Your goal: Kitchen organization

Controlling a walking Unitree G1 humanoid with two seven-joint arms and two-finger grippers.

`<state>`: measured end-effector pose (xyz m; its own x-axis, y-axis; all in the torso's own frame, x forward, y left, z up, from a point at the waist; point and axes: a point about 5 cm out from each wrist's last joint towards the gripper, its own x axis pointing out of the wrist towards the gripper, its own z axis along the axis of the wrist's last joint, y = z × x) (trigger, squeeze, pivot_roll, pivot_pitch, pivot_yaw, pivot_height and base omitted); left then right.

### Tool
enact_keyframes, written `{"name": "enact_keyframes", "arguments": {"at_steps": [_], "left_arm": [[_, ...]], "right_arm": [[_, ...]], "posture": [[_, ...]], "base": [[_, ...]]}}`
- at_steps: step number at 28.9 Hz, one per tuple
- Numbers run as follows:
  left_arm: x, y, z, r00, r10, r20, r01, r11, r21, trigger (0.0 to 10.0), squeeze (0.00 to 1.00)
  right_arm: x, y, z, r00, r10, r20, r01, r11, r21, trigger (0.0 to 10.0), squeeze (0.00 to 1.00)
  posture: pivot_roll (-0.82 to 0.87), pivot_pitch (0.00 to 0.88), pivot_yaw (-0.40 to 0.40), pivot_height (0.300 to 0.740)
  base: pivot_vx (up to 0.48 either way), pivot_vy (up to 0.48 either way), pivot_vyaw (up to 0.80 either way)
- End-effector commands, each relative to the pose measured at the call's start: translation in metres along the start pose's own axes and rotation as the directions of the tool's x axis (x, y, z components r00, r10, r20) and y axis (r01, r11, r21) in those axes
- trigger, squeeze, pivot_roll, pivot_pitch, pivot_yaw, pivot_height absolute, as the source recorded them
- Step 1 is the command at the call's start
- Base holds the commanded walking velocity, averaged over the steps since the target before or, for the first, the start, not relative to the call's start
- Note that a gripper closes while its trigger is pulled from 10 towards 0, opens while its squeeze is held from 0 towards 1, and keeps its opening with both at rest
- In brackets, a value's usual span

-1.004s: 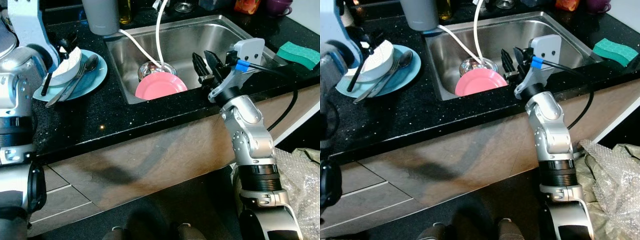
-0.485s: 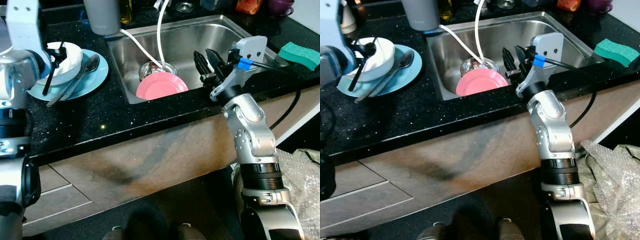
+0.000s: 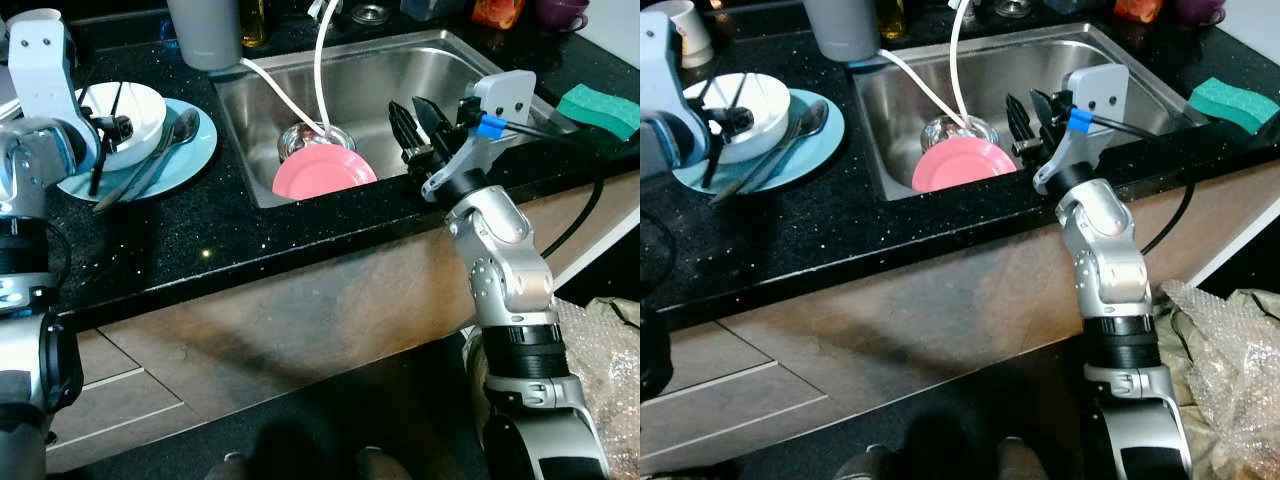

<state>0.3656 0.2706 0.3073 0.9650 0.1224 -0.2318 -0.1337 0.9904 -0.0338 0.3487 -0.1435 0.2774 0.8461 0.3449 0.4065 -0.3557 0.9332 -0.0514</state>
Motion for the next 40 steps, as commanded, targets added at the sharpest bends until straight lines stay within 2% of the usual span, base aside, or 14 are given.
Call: {"name": "enact_keyframes", "arguments": {"at_steps": [1,2,3,4,5,10,12,13,24,31,34,35,37,40], "left_arm": [[0.003,0.0,-0.005,1.0,-0.004,-0.017,0.004,1.0,0.001,10.0,0.0],[0.003,0.0,-0.005,1.0,-0.005,-0.017,0.005,1.0,0.001,8.7,0.0],[0.003,0.0,-0.005,1.0,-0.005,-0.017,0.005,1.0,0.001,8.7,0.0],[0.003,-0.001,-0.005,1.0,-0.009,-0.016,0.009,1.0,0.004,7.1,0.0],[0.003,0.0,-0.005,1.0,-0.01,-0.014,0.01,1.0,0.005,3.0,0.0],[0.004,0.0,-0.002,1.0,-0.012,-0.005,0.012,1.0,0.014,1.1,0.0],[0.004,0.0,-0.002,1.0,-0.012,-0.002,0.012,1.0,0.015,0.9,0.0],[0.004,0.0,0.0,1.0,-0.013,0.007,0.013,1.0,0.018,0.0,0.0],[0.001,-0.001,0.01,0.998,-0.025,0.057,0.023,0.999,0.039,0.0,0.0],[-0.006,-0.004,0.034,0.987,-0.046,0.157,0.038,0.998,0.055,0.0,0.0],[-0.011,-0.014,0.049,0.965,-0.097,0.243,0.084,0.994,0.065,0.0,0.0],[-0.012,-0.028,0.057,0.938,-0.163,0.305,0.142,0.986,0.09,0.0,0.0],[-0.013,-0.037,0.061,0.919,-0.202,0.338,0.176,0.979,0.107,0.0,0.0],[-0.018,-0.075,0.074,0.807,-0.347,0.478,0.279,0.937,0.21,0.0,0.0]], "right_arm": [[0.0,-0.003,0.0,1.0,-0.005,-0.008,0.006,1.0,0.009,10.0,0.0],[0.0,-0.003,0.0,1.0,-0.006,-0.007,0.006,1.0,0.009,10.0,0.0],[0.0,-0.003,0.0,1.0,-0.006,-0.007,0.006,1.0,0.009,10.0,0.0],[0.0,-0.003,0.0,1.0,-0.008,-0.007,0.008,1.0,0.01,10.0,0.0],[0.001,-0.003,0.0,1.0,-0.008,-0.006,0.008,1.0,0.01,10.0,0.0],[0.001,-0.004,0.0,1.0,-0.013,-0.004,0.013,1.0,0.011,10.0,0.0],[0.001,-0.004,0.0,1.0,-0.014,-0.004,0.014,1.0,0.011,10.0,0.0],[0.001,-0.004,0.001,1.0,-0.015,-0.003,0.015,1.0,0.01,10.0,0.0],[0.001,-0.005,0.001,1.0,-0.017,-0.001,0.017,1.0,0.008,10.0,0.0],[0.001,-0.006,0.002,1.0,-0.021,0.001,0.021,1.0,0.006,10.0,0.0],[0.001,-0.006,0.003,1.0,-0.022,0.003,0.022,1.0,0.007,10.0,0.0],[0.001,-0.006,0.003,1.0,-0.024,0.005,0.024,1.0,0.008,10.0,0.0],[0.002,-0.006,0.003,1.0,-0.026,0.007,0.025,1.0,0.008,10.0,0.0],[0.002,-0.005,0.005,0.999,-0.031,0.02,0.031,0.999,0.013,10.0,0.0]], "posture": [[0.02,0.177,0.007,0.74],[0.02,0.177,0.009,0.74],[0.02,0.177,0.009,0.74],[0.02,0.177,0.009,0.74],[0.02,0.178,0.01,0.74],[0.02,0.179,0.011,0.74],[0.02,0.179,0.013,0.74],[0.02,0.179,0.013,0.74],[0.02,0.181,0.014,0.74],[0.02,0.182,0.016,0.74],[0.03,0.18,0.016,0.74],[0.03,0.178,0.011,0.74],[0.03,0.178,0.011,0.74],[0.03,0.176,0.014,0.74]], "base": [[0.0,0.0,0.0],[0.0,0.0,0.0],[0.0,0.0,0.0],[0.0,0.0,0.0],[0.0,0.0,0.0],[0.0,0.0,0.0],[0.0,0.0,0.0],[0.0,0.0,0.0],[0.0,0.0,0.0],[0.0,0.0,0.0],[0.0,0.0,0.0],[0.0,0.0,0.0],[0.0,0.0,0.0],[0.0,0.0,0.0]]}}
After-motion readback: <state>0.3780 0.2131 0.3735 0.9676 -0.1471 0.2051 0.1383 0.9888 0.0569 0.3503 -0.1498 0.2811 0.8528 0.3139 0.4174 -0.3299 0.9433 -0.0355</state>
